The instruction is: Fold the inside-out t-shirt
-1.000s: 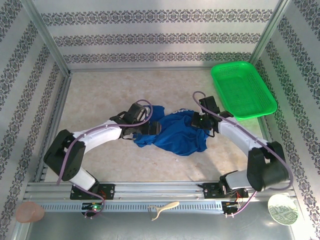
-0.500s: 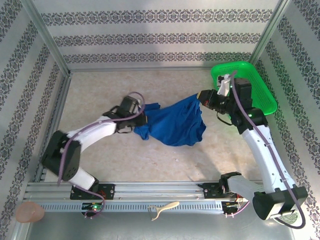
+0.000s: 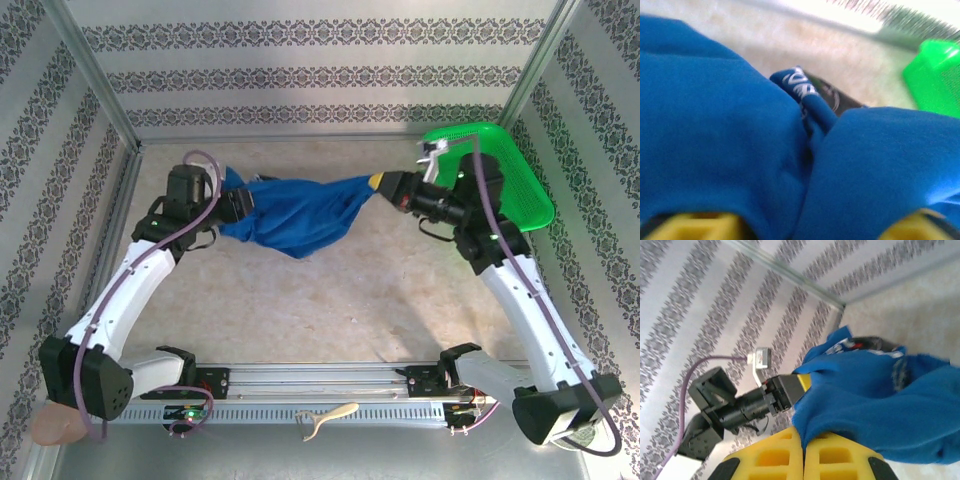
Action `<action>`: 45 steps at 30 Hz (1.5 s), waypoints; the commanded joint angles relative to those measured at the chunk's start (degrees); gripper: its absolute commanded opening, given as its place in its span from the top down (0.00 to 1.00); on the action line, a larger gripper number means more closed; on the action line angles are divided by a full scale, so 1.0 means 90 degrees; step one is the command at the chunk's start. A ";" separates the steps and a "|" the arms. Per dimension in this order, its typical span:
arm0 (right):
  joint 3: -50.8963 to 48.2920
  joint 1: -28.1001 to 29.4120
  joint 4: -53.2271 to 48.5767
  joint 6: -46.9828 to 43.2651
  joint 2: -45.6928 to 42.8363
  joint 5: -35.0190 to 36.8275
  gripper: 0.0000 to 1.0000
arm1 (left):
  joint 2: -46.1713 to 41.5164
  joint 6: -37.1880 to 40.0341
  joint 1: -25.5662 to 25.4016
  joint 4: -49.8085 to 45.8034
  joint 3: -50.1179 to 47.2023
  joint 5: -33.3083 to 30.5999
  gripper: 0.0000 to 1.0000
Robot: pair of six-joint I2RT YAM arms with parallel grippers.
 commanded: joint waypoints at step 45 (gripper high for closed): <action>-0.1782 0.0148 -0.0308 -0.1372 0.0794 0.1917 0.34 | 0.2354 -0.2043 -0.2250 0.4474 -0.0427 0.2633 1.00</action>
